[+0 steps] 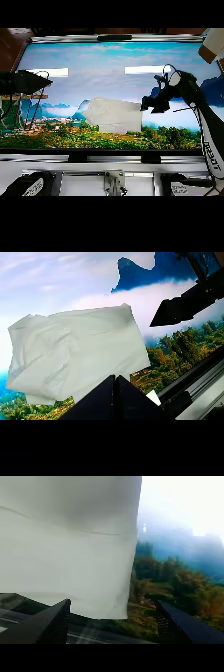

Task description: Fold the shirts.

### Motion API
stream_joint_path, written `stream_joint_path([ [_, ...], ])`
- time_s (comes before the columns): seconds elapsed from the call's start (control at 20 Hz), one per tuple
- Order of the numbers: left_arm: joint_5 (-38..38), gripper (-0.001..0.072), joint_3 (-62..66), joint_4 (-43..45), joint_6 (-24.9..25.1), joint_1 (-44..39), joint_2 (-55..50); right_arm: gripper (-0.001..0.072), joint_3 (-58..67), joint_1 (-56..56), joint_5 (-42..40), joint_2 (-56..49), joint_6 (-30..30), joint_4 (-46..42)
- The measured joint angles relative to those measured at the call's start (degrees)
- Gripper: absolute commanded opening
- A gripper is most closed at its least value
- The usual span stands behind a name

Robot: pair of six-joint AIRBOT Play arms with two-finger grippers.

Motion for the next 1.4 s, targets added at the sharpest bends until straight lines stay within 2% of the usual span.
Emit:
stream_joint_path([
  [0.35, 0.0, 0.0035, 0.0, 0.57, -0.59, 0.0, -0.04, 0.0633, -5.99, -0.81, -9.03, -7.28, -4.59, 9.97],
  [0.4, 0.02, 0.0035, 0.0, 0.59, -0.63, 0.0, -0.11, 0.0518, -6.08, -0.81, -9.09, -8.22, -5.81, 12.46],
  [0.45, 0.04, 0.0035, 0.0, 0.59, -0.63, 0.0, -0.2, 0.0224, -6.29, -0.72, -9.75, -9.27, -7.39, 15.28],
  [0.5, 0.07, 0.0035, 0.0, 0.61, -0.63, 0.0, -0.31, 0.0054, -6.4, -0.66, -10.54, -10.01, -9.22, 16.37],
  [0.7, 0.48, 0.0035, 0.0, 0.61, -0.74, 0.0, -0.76, 0.0047, -1.95, -2.12, -10.19, -10.82, -18.14, 23.89],
  [0.85, 1.4, 0.0035, 0.0, 0.61, -0.74, 0.0, -1.2, 0.0047, 6.49, -5.62, -8.35, -9.16, -21.4, 26.91],
  [1.1, 2.62, 0.0035, 0.0, 0.61, -0.79, 0.0, -2.58, 0.0047, 19.85, -15.43, -6.16, -6.03, -19.71, 27.36],
  [1.4, 2.95, 0.0035, 0.0, 0.61, -0.79, 0.0, -4.07, 0.0048, 24.92, -30.8, 1.64, -4.9, -13.03, 15.21],
])
